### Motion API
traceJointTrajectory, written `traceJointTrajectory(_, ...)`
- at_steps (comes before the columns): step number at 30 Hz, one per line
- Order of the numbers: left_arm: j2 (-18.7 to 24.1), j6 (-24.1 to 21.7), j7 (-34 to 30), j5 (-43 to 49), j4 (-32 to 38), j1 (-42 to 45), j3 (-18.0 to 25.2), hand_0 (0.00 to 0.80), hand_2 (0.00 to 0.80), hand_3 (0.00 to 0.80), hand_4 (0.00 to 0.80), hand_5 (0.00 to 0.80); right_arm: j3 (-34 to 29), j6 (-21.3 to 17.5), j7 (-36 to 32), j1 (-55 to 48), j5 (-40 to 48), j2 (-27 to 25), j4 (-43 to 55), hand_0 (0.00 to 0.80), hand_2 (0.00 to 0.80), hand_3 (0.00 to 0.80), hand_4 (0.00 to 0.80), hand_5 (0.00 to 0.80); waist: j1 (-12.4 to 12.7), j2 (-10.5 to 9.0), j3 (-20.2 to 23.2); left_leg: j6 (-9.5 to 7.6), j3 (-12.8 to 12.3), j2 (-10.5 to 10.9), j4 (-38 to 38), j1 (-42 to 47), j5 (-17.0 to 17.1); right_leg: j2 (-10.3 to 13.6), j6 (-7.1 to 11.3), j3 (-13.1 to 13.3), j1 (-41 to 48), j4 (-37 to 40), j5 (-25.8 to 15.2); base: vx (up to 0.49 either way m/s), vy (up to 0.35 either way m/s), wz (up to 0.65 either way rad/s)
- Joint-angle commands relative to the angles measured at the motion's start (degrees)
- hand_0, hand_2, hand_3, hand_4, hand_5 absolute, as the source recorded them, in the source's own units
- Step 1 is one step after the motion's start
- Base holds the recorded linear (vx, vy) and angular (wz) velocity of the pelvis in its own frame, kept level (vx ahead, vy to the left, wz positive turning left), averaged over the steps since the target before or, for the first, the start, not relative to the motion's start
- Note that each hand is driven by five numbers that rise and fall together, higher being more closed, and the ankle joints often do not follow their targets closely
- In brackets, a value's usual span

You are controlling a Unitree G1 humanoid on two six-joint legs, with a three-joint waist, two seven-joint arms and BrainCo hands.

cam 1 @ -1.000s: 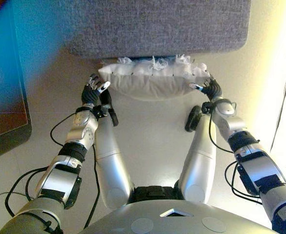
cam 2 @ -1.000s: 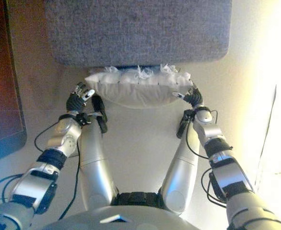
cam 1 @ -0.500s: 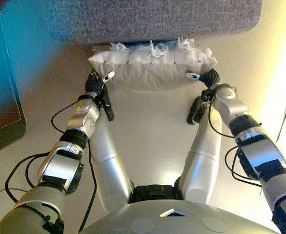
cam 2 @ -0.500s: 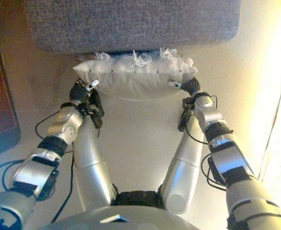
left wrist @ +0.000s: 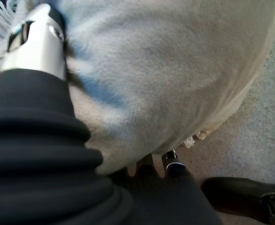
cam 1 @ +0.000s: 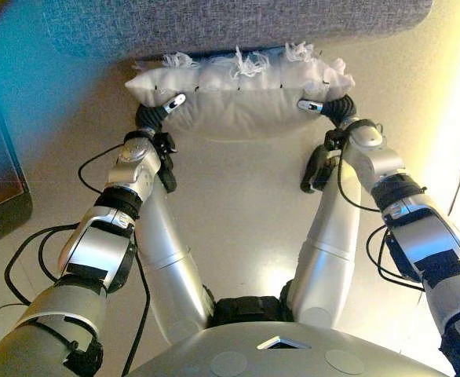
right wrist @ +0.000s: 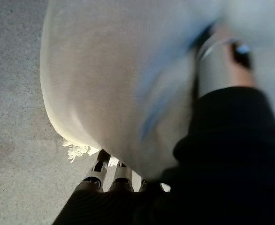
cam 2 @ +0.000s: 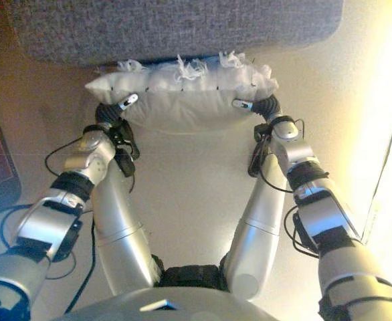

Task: Pick up the cushion and take it to the sofa

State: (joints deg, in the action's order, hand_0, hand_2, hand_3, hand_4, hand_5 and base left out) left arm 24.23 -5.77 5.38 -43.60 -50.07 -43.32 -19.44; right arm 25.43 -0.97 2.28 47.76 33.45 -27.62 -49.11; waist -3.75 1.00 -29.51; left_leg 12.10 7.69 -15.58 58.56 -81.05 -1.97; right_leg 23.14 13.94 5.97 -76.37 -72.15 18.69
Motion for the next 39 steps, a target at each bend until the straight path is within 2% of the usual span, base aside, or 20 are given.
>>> traceJointTrajectory(1,-1.39,-3.90,-3.19,-1.30,4.77,-2.71,-2.64,0.800,0.800,0.800,0.800,0.800,-0.33,-2.85,1.99,0.77,4.52,3.12,4.37,0.800,0.800,0.800,0.800,0.800,-0.24,1.53,-0.23,-2.88,-3.29,-0.29,6.96,1.77,-10.69,-1.66,-3.26,0.48,-2.92,6.47,-11.34,0.000,0.000,0.00)
traceJointTrajectory(9,-3.88,-6.94,-2.40,0.59,7.41,-1.28,-3.10,0.800,0.800,0.800,0.800,0.800,-1.31,-4.31,4.47,-2.45,7.05,7.48,7.38,0.800,0.800,0.800,0.800,0.800,-0.57,1.28,0.53,-2.57,-3.67,-0.53,3.54,5.68,-9.52,-2.19,-2.68,0.45,0.66,9.25,-13.06,0.014,0.004,0.00)
traceJointTrajectory(14,-5.47,-10.93,-4.12,1.29,9.38,1.72,-2.31,0.800,0.800,0.800,0.800,0.800,-0.86,-6.27,5.05,-5.14,6.18,9.07,10.67,0.800,0.800,0.800,0.800,0.800,-0.81,1.21,1.71,-2.00,-5.42,-0.71,-3.99,11.94,-7.52,-3.10,-1.95,-0.78,6.68,15.49,-15.05,0.028,0.020,0.05)
traceJointTrajectory(18,-7.29,-14.09,-3.92,3.14,12.27,4.55,-2.27,0.800,0.800,0.800,0.800,0.800,-1.41,-9.28,6.43,-8.96,5.55,9.85,16.04,0.800,0.800,0.800,0.800,0.800,-1.54,1.36,3.04,-1.43,-8.40,-0.90,-15.38,20.03,-3.80,-3.26,-1.87,-2.72,15.23,27.48,-18.53,0.022,0.015,0.05)
traceJointTrajectory(19,-7.32,-14.15,-3.96,3.16,12.38,4.66,-2.24,0.800,0.800,0.800,0.800,0.800,-1.44,-9.37,6.48,-9.11,5.48,9.90,16.21,0.800,0.800,0.800,0.800,0.800,-1.56,1.34,3.01,-1.46,-8.53,-0.88,-15.89,20.52,-3.58,-3.25,-1.87,-2.82,15.70,28.06,-18.75,0.039,0.028,-0.03)
traceJointTrajectory(20,-7.96,-15.01,-3.75,3.41,14.09,6.00,-1.87,0.800,0.800,0.800,0.800,0.800,-1.86,-10.47,6.96,-10.96,4.43,10.05,18.45,0.800,0.800,0.800,0.800,0.800,-1.87,1.25,3.66,-1.62,-9.46,-0.39,-20.13,24.71,-2.20,-3.27,-1.83,-3.57,20.14,34.00,-20.36,0.042,0.050,0.07)
traceJointTrajectory(23,-8.48,-16.00,-3.29,3.39,17.74,9.10,-1.43,0.800,0.800,0.800,0.800,0.800,-3.16,-12.55,6.39,-16.21,4.09,9.43,22.15,0.800,0.800,0.800,0.800,0.800,-2.03,1.11,4.64,-2.35,-10.76,0.90,-25.84,31.27,-0.38,-3.20,-1.74,-4.73,26.91,41.36,-22.44,0.064,0.059,0.03)
traceJointTrajectory(25,-8.12,-14.74,-3.20,3.64,20.33,11.61,-1.08,0.800,0.800,0.800,0.800,0.800,-4.60,-13.99,5.11,-21.15,4.08,9.10,24.34,0.800,0.800,0.800,0.800,0.800,-1.67,0.63,5.77,-2.74,-11.76,1.80,-29.10,35.60,0.45,-2.59,-1.50,-6.56,31.68,45.27,-23.30,0.085,0.025,0.08)
traceJointTrajectory(26,-7.83,-13.92,-3.03,3.82,21.00,12.52,-1.02,0.800,0.800,0.800,0.800,0.800,-5.24,-14.17,4.63,-22.81,4.02,9.07,25.08,0.800,0.800,0.800,0.800,0.800,-1.66,0.25,6.36,-3.34,-12.32,2.49,-31.20,36.91,2.50,-2.12,-1.70,-7.31,33.28,47.64,-25.22,0.117,-0.003,0.22)
traceJointTrajectory(27,-7.34,-12.98,-3.16,4.20,21.83,13.95,-0.96,0.800,0.800,0.800,0.800,0.800,-6.29,-14.30,3.72,-25.27,4.11,8.84,26.05,0.800,0.800,0.800,0.800,0.800,-1.31,-0.18,7.48,-3.42,-12.74,2.83,-33.55,39.87,2.92,-1.79,-1.46,-8.29,36.51,49.85,-25.40,0.122,-0.019,0.22)
traceJointTrajectory(30,-6.58,-11.48,-2.52,5.44,23.21,15.36,-0.90,0.800,0.800,0.800,0.800,0.800,-7.91,-14.25,2.49,-27.94,2.59,8.34,27.38,0.800,0.800,0.800,0.800,0.800,-0.66,-0.94,9.20,-3.25,-12.03,3.01,-36.25,43.24,3.33,-1.54,-1.21,-9.18,40.66,52.53,-25.27,0.097,-0.037,0.13)
traceJointTrajectory(34,-4.83,-9.40,-1.00,5.37,25.33,18.00,1.00,0.800,0.800,0.800,0.800,0.800,-7.21,-10.87,5.20,-28.44,-7.52,6.89,28.82,0.800,0.800,0.800,0.800,0.800,1.10,-2.67,11.93,-3.24,-9.58,2.51,-36.35,48.04,2.21,-2.39,-1.16,-9.02,45.82,53.53,-23.83,0.077,-0.107,-0.06)
traceJointTrajectory(36,-3.69,-8.17,-1.13,5.31,26.99,21.15,2.84,0.800,0.800,0.800,0.800,0.800,-6.92,-8.98,4.49,-29.79,-4.60,6.92,31.05,0.800,0.800,0.800,0.800,0.800,2.06,-3.35,13.48,-3.43,-7.80,2.60,-35.68,50.68,0.99,-3.05,-1.16,-8.17,48.52,53.73,-22.80,0.176,-0.125,-0.27)
traceJointTrajectory(37,-3.38,-7.92,-1.56,5.57,27.84,23.76,3.98,0.800,0.800,0.800,0.800,0.800,-7.26,-7.62,3.20,-31.23,0.31,7.18,32.64,0.800,0.800,0.800,0.800,0.800,2.58,-3.58,14.54,-3.45,-6.89,2.55,-35.55,52.63,0.36,-3.42,-1.09,-7.78,50.79,54.36,-22.37,0.251,-0.082,-0.46)
traceJointTrajectory(38,-3.49,-7.43,-1.75,6.03,28.92,26.54,5.06,0.800,0.800,0.800,0.800,0.800,-7.99,-6.73,1.96,-33.01,4.87,7.85,33.74,0.800,0.800,0.800,0.800,0.800,3.31,-3.80,15.80,-3.38,-4.99,3.17,-35.15,54.41,-0.45,-3.73,-0.92,-7.26,53.34,55.46,-22.00,0.323,-0.034,-0.37)
traceJointTrajectory(39,-3.91,-7.03,-1.76,6.62,30.06,29.34,5.89,0.800,0.800,0.800,0.800,0.800,-8.66,-6.19,1.32,-34.43,5.66,8.90,34.35,0.800,0.800,0.800,0.800,0.800,4.38,-3.90,17.02,-3.56,-2.91,4.23,-35.48,56.63,-1.18,-3.71,-0.79,-6.86,55.84,56.45,-21.73,0.392,0.021,-0.21)
